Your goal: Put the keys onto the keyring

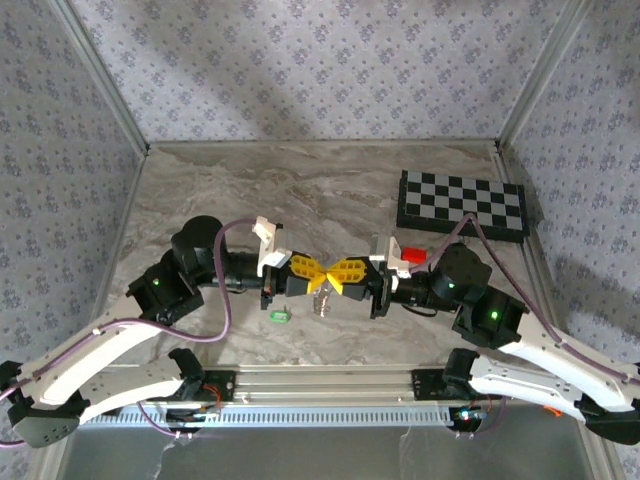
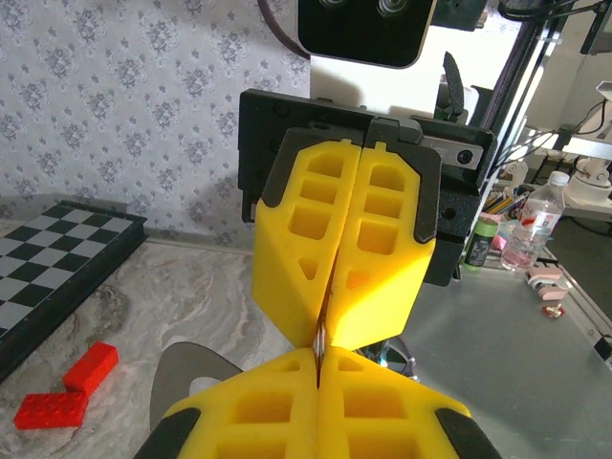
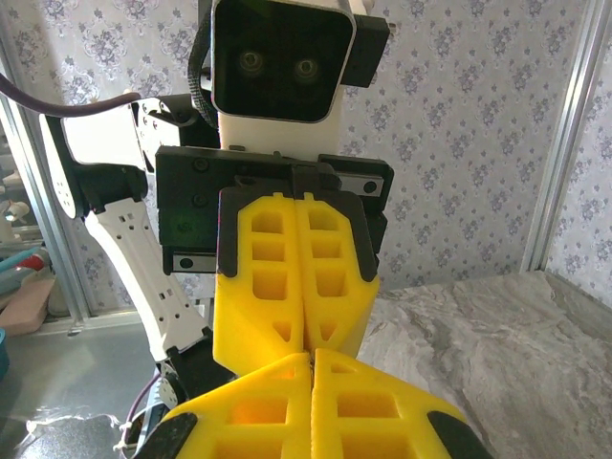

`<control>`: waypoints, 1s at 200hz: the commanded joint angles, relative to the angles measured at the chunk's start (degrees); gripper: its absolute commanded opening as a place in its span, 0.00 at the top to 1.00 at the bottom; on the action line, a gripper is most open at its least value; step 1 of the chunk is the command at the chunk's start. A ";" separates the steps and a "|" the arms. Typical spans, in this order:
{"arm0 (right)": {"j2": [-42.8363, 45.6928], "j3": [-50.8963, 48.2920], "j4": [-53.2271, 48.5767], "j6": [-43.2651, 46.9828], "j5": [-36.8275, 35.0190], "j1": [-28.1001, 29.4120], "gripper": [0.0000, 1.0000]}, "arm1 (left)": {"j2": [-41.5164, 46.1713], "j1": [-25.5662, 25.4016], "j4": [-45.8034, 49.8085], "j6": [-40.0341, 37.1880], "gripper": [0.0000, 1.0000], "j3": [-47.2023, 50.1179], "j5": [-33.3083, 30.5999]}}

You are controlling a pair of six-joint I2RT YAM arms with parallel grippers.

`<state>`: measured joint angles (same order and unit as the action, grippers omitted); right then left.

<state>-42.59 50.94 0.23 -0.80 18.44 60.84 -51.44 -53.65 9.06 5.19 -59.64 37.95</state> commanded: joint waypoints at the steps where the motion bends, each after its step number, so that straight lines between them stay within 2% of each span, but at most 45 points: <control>1: 0.54 1.71 0.89 0.47 0.38 0.48 0.95 | 0.75 0.12 -0.89 0.45 1.00 -0.40 -1.75; 30: 1.38 1.50 0.18 -0.85 -1.19 0.72 0.61 | 1.47 0.12 -0.97 0.39 1.00 -0.05 -5.09; 46: 2.38 0.97 -0.70 -2.09 -3.08 0.96 0.53 | 2.09 0.10 -1.35 0.42 1.00 0.59 -7.40; 80: 3.74 -0.26 -3.17 -3.63 -7.69 2.51 0.51 | 3.02 0.08 -3.95 1.16 1.00 2.22 -9.30; 101: 3.52 -0.23 -4.06 -3.73 -10.62 3.23 0.54 | 2.97 0.12 -5.17 1.51 1.00 2.60 -8.86; 140: 2.04 0.58 -4.85 -3.86 -11.57 3.31 0.59 | 3.28 0.12 -5.63 1.66 1.00 2.77 -8.91; 200: 2.00 0.39 -6.27 -3.78 -12.37 3.50 0.52 | 3.27 0.11 -3.49 0.46 1.00 2.28 -9.39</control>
<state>-41.85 50.92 -5.37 -4.08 7.03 63.92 -49.21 -53.63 6.28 6.04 -56.49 29.04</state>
